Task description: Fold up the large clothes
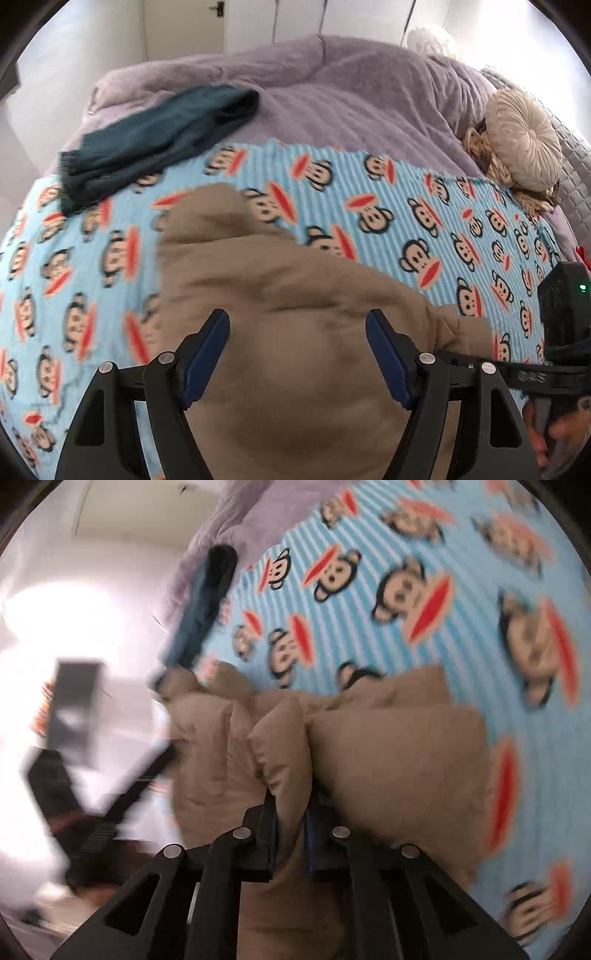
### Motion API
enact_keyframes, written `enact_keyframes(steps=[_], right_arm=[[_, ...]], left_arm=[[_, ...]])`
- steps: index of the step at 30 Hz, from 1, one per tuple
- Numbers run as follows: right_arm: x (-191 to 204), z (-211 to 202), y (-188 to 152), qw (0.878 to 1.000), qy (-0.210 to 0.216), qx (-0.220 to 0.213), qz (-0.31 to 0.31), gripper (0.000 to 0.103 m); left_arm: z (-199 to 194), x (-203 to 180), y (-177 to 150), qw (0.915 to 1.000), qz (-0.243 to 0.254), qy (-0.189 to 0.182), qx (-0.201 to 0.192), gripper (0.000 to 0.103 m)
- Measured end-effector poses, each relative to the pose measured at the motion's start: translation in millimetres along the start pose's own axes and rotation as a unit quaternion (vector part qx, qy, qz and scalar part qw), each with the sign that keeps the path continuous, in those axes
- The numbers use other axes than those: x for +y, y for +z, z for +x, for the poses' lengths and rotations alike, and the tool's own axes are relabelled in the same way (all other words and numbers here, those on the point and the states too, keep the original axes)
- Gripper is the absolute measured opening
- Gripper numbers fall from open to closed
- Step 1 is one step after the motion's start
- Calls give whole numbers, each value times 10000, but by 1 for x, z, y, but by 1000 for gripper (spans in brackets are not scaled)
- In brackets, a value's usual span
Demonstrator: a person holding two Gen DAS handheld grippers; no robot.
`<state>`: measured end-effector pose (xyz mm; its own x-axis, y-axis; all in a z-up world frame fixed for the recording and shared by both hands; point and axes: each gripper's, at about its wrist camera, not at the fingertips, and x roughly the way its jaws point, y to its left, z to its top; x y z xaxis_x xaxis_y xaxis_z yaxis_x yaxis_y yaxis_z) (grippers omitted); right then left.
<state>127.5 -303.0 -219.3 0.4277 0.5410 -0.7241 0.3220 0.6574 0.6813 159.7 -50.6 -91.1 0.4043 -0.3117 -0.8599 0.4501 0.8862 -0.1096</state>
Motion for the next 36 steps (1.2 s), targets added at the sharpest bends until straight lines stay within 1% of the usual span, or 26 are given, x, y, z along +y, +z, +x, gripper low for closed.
enact_keyframes(steps=[1,2,3,5,6,8,9,11,13,16,18,20,24,25,27,28,29,31,34,36], right_arm=[[1,0,-1,9995,-273,-27,-186,11],[3,2,-5,9987,-438,-53,-258,11],[0,5,-4,9985,-496,-65,-223,11],[-16,13,2,9991,-407,-124,27,10],[-25,3,-5,9991,-385,-154,90,8],[-33,11,0,9991,-359,-199,107,7],[-35,10,-3,9992,-353,-186,92,7],[-40,19,1,9991,-371,-154,119,6],[-41,22,4,9990,-355,-149,225,7],[-36,12,1,9980,-473,-223,368,9],[-26,-1,-6,9966,-745,-247,267,12],[-17,-14,-15,9943,-1025,-281,130,19],[1,-42,-33,9874,-1542,-340,-125,21],[4,-48,-37,9862,-1615,-339,-166,22],[11,-59,-47,9855,-1644,-338,-242,23],[14,-63,-53,9854,-1651,-327,-264,28],[17,-69,-60,9848,-1682,-308,-288,38],[22,-75,-72,9836,-1748,-312,-306,46],[28,-84,-95,9832,-1770,-239,-367,47],[29,-87,-110,9818,-1857,-148,-370,51]], left_arm=[[-5,5,-4,10000,1,80,-15,77],[-8,12,-12,9998,-6,201,-2,77],[-9,17,-20,9995,-26,298,48,77],[-3,25,-35,9992,-74,342,215,77],[2,27,-42,9991,-155,289,282,77],[10,29,-50,9988,-333,154,320,78],[15,29,-52,9988,-363,114,314,78],[24,27,-56,9985,-411,119,334,84],[28,31,-57,9974,-572,70,429,84],[21,31,-56,9971,-560,96,510,84],[13,29,-57,9975,-422,182,531,84],[3,27,-59,9977,-312,250,545,84],[-18,24,-63,9976,-250,313,561,84],[-24,22,-65,9976,-254,320,565,84],[-34,21,-68,9975,-263,323,569,84],[-39,20,-70,9974,-269,336,581,84],[-43,19,-72,9973,-277,347,592,84],[-54,17,-77,9972,-300,343,594,84],[-68,12,-88,9969,-297,359,626,84],[-76,10,-95,9967,-277,380,665,84]])
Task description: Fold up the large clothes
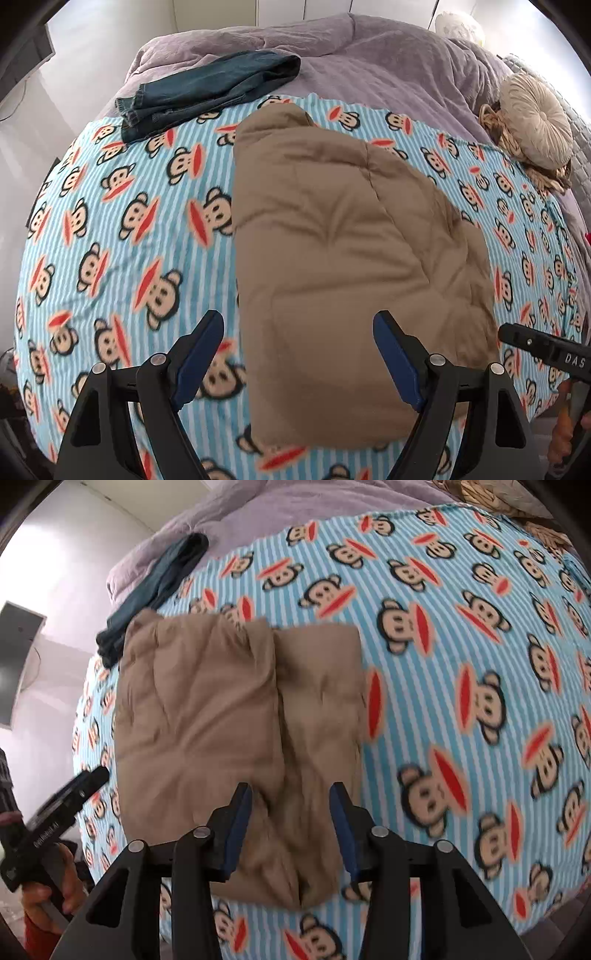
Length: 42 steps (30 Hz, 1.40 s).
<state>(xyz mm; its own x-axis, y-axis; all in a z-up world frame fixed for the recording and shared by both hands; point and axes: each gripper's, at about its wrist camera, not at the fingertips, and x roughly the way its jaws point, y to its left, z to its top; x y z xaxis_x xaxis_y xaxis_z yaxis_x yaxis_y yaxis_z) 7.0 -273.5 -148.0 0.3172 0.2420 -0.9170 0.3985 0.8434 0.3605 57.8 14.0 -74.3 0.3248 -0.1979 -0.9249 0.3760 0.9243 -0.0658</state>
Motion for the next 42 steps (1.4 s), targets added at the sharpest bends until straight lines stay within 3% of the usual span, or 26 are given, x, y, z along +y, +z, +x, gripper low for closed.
enact_keyframes(steps=[7,10,23,24,26,34,42], right_arm=[[10,-18,-37,9997,-221,0,-139,70],[17,-30,-44,9994,-247,-141,-219,78],[42,-64,-54,9959,-554,-507,-495,83],[44,-66,-54,9952,-595,-564,-537,86],[49,-71,-56,9937,-676,-658,-605,103],[61,-99,-55,9852,-1046,-1117,-777,103],[75,-131,-53,9789,-1069,-1547,-799,103]], left_arm=[[-28,2,-36,10000,-11,81,52,84],[-38,4,-45,9999,-67,112,6,103],[-77,-2,-56,9997,-177,63,-177,103],[-79,-3,-56,9997,-170,63,-187,103],[-83,-3,-54,9996,-166,64,-225,103],[-108,-5,-46,9977,-84,370,-570,103],[-138,0,-38,9940,-245,538,-921,103]])
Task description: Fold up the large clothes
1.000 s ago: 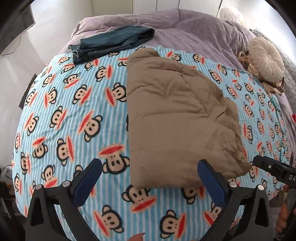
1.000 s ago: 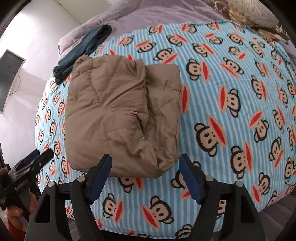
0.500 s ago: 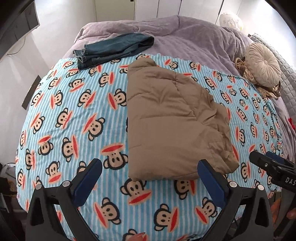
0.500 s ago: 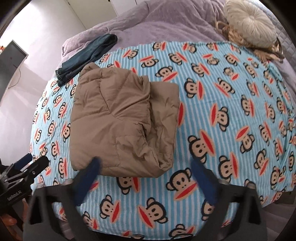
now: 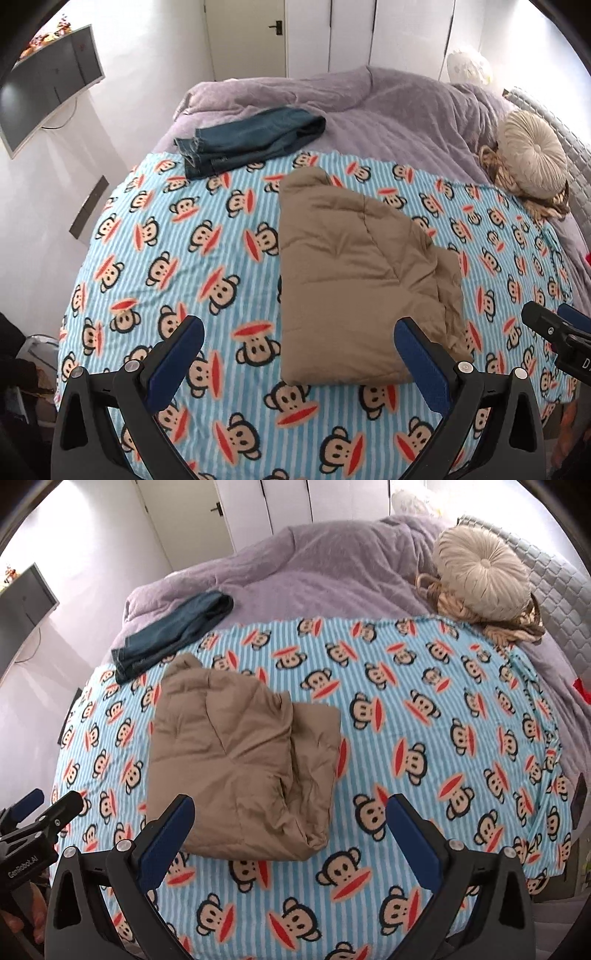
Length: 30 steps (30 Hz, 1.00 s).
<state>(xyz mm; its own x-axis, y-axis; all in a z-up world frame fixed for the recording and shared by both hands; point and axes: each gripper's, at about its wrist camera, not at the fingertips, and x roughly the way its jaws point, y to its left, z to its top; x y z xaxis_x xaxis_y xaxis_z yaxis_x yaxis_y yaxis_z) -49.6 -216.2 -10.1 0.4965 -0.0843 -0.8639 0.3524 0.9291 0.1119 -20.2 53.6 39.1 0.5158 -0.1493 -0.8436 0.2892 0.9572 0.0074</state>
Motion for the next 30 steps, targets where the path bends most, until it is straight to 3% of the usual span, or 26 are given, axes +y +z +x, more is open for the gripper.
enact_keyframes(steps=[30], right_arm=[[9,-9,2,9998,-84,-136,-69,103]], left_arm=[[-13,6,-2,9998,-69,159,-88,103]])
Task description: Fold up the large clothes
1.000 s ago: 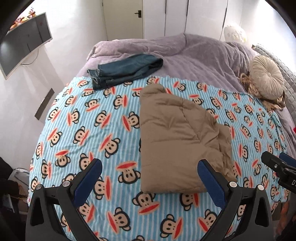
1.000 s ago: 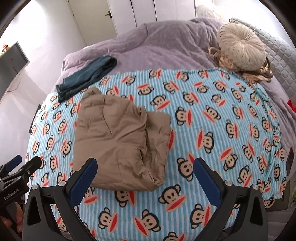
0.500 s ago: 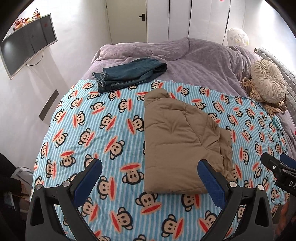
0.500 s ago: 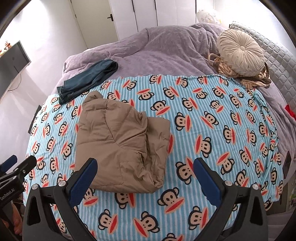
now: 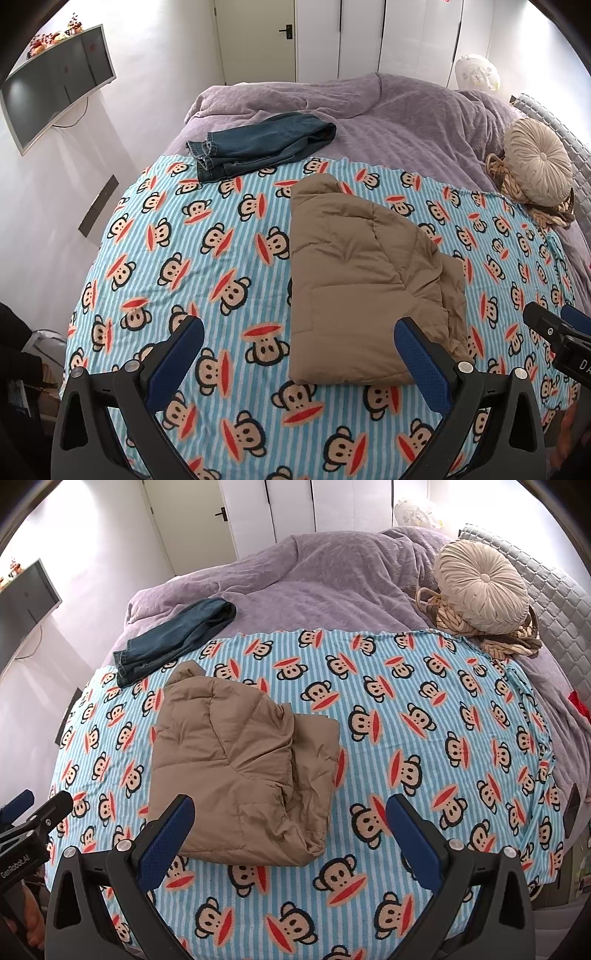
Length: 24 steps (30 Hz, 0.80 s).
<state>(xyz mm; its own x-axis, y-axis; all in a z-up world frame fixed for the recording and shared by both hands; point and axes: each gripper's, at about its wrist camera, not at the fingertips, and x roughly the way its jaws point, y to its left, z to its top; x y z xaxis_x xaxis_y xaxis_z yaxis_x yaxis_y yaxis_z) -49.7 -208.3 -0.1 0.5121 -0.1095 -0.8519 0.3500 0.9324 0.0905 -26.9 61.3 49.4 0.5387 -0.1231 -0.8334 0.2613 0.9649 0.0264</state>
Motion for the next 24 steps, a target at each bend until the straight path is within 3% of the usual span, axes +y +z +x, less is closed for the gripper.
enact_keyframes(steps=[24], right_arm=[[1,2,2,10000,17,18,-18,103]], left_arm=[[2,-1,1,10000,-12,27,16,103]])
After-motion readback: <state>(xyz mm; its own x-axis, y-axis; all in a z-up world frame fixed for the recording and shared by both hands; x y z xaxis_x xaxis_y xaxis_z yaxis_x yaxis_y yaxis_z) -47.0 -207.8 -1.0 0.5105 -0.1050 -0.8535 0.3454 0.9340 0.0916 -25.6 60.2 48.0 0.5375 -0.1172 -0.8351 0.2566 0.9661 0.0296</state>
